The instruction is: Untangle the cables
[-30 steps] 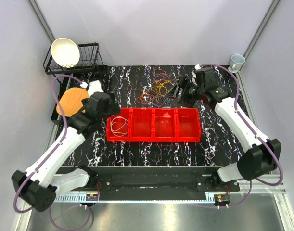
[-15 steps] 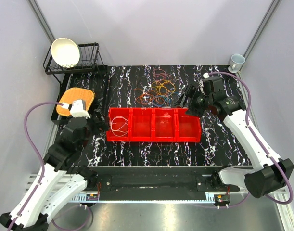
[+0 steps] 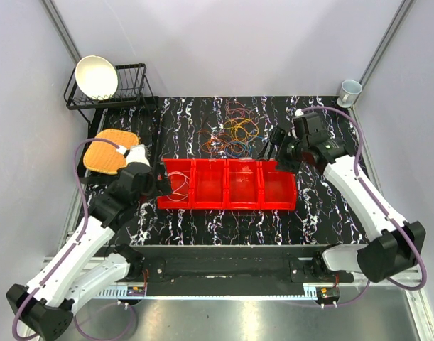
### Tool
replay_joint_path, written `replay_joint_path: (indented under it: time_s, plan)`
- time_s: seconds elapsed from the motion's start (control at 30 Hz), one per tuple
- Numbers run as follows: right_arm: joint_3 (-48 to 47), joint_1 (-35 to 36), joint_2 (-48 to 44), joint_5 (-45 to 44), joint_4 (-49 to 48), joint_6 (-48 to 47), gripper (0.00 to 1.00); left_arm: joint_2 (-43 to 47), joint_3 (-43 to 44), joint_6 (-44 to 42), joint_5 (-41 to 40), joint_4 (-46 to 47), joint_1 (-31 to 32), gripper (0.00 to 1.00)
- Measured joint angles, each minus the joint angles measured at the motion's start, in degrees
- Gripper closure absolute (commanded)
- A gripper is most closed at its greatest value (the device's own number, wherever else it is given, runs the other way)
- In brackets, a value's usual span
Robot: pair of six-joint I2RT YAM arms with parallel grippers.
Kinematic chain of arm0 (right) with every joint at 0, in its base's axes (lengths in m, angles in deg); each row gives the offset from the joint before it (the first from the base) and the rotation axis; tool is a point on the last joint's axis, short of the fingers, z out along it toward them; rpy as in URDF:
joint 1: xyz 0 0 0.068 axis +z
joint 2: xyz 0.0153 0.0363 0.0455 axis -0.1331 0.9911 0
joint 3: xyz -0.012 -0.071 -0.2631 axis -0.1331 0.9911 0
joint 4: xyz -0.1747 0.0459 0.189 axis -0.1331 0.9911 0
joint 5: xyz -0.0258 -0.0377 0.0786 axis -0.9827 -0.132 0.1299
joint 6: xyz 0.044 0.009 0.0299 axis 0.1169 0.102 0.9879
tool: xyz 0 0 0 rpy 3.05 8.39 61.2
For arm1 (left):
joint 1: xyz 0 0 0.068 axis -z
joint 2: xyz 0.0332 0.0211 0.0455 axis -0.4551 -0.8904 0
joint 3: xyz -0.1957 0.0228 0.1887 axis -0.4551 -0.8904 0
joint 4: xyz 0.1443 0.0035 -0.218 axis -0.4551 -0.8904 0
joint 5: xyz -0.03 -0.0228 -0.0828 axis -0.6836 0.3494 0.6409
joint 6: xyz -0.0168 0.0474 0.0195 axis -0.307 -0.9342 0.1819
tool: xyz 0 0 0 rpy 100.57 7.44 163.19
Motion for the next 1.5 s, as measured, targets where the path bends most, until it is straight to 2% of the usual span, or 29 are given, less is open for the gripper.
replay_joint_path:
  time_s: [0.23,0.43,0.67,0.83,1.0,1.33,1.5]
  plan:
    - [-0.3,0.0,4.9,0.3,-1.4,-0.9,0.19,-0.6,0.0,-0.2,-1.4,-1.1,1.3,0.01]
    - [1.0,0.0,4.6,3.0,-5.0,-1.1,0.22,-3.4,0.5,-0.1,-1.9,-2.0,2.6,0.01]
    - [0.8,0.0,4.7,5.1,-6.7,-1.2,0.22,-3.9,0.6,0.3,-4.0,-2.0,5.2,0.01]
    - [-3.7,0.0,8.4,4.8,-8.0,-2.8,0.23,-3.4,0.7,0.4,-5.1,-2.8,6.0,0.02]
    - [-11.5,0.0,17.4,3.9,-11.1,-5.6,0.23,-5.1,1.5,-0.3,-4.2,-3.5,6.2,0.06]
    - [-46.4,-0.3,51.2,1.2,-11.9,-8.7,0.29,-4.9,1.9,-0.5,-3.4,-4.2,6.6,0.06]
    - [-56.0,-1.9,61.4,-0.1,-9.2,-6.5,0.33,-5.4,1.9,-0.6,-2.6,-4.3,6.6,0.06]
